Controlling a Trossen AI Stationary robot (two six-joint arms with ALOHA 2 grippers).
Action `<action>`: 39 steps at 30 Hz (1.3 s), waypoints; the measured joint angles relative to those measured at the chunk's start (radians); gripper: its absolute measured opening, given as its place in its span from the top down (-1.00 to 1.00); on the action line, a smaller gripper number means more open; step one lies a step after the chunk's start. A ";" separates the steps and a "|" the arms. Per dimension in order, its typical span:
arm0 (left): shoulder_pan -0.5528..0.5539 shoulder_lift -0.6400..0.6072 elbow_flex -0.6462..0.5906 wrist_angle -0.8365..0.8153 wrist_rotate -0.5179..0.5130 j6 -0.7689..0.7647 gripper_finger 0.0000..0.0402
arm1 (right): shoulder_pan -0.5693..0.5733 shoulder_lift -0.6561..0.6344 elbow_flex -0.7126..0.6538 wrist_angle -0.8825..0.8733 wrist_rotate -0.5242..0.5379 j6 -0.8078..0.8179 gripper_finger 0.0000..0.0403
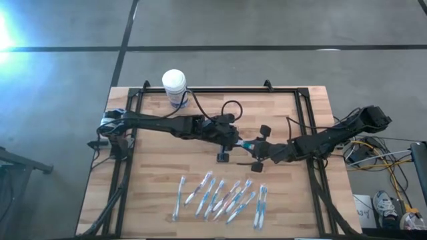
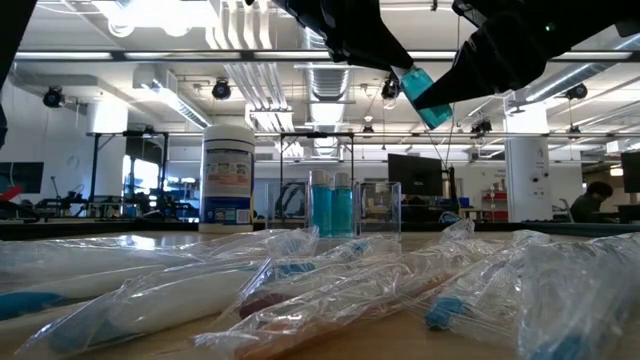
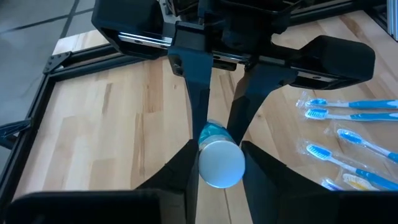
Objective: Pick & Place toothbrushing station
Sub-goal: Put the blue mouthwash into the transparent bin organizer
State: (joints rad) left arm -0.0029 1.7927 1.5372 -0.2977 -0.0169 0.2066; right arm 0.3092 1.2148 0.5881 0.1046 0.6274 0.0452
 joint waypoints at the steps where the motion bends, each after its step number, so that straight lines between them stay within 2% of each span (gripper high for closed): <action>1: 0.000 0.000 0.000 0.000 0.001 0.000 0.53 | 0.000 0.000 0.000 0.001 0.000 0.000 0.65; 15: 0.003 0.000 -0.002 -0.026 -0.001 -0.001 0.53 | 0.000 -0.002 -0.001 0.021 0.028 -0.006 0.13; 21: 0.009 -0.019 0.001 -0.068 -0.009 0.006 0.53 | 0.000 -0.002 -0.003 0.012 0.030 -0.006 -0.01; 27: 0.035 -0.078 0.045 -0.245 -0.038 0.029 0.53 | 0.000 -0.004 -0.003 0.005 0.035 -0.006 -0.02; 32: 0.070 -0.081 0.106 -0.413 -0.038 0.064 0.53 | 0.000 -0.004 -0.004 0.006 0.035 -0.009 0.02; 39: 0.116 -0.074 0.111 -0.457 -0.027 0.116 0.53 | 0.013 -0.030 -0.012 0.080 -0.002 -0.051 0.19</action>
State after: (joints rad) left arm 0.1128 1.7188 1.6485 -0.7548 -0.0436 0.3222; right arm 0.3222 1.1847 0.5765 0.1848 0.6254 -0.0053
